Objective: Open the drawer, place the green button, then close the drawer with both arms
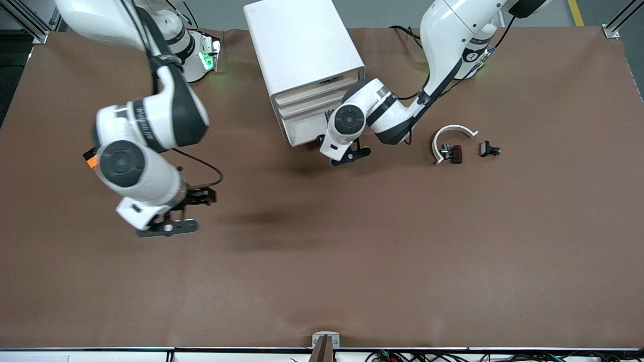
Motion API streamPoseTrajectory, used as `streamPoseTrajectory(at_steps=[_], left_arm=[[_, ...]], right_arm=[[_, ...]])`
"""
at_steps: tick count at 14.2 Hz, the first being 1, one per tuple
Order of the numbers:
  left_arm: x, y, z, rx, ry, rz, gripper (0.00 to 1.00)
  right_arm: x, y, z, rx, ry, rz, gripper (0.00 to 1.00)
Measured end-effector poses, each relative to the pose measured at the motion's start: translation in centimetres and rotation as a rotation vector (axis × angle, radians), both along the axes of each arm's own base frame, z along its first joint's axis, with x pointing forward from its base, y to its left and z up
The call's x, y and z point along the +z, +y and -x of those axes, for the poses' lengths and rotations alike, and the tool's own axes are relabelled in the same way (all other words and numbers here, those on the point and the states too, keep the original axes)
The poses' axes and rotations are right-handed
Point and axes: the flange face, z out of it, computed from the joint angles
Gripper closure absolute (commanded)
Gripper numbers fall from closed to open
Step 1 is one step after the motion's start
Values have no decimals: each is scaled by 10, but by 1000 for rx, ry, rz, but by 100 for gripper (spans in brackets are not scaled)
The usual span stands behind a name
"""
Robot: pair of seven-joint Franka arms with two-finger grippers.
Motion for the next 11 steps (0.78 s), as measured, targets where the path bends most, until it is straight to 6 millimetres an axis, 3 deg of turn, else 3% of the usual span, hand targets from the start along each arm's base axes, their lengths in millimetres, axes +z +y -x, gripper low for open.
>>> streamPoseTrajectory(at_steps=[5, 7, 11], left_arm=[[1, -21, 35, -11, 37, -1, 0], [-1, -27, 45, -13, 53, 1, 0], [-3, -27, 44, -1, 63, 1, 0]], right_arm=[[64, -89, 12, -117, 16, -3, 0], [80, -108, 22, -148, 44, 1, 0], [101, -146, 36, -135, 86, -8, 0]])
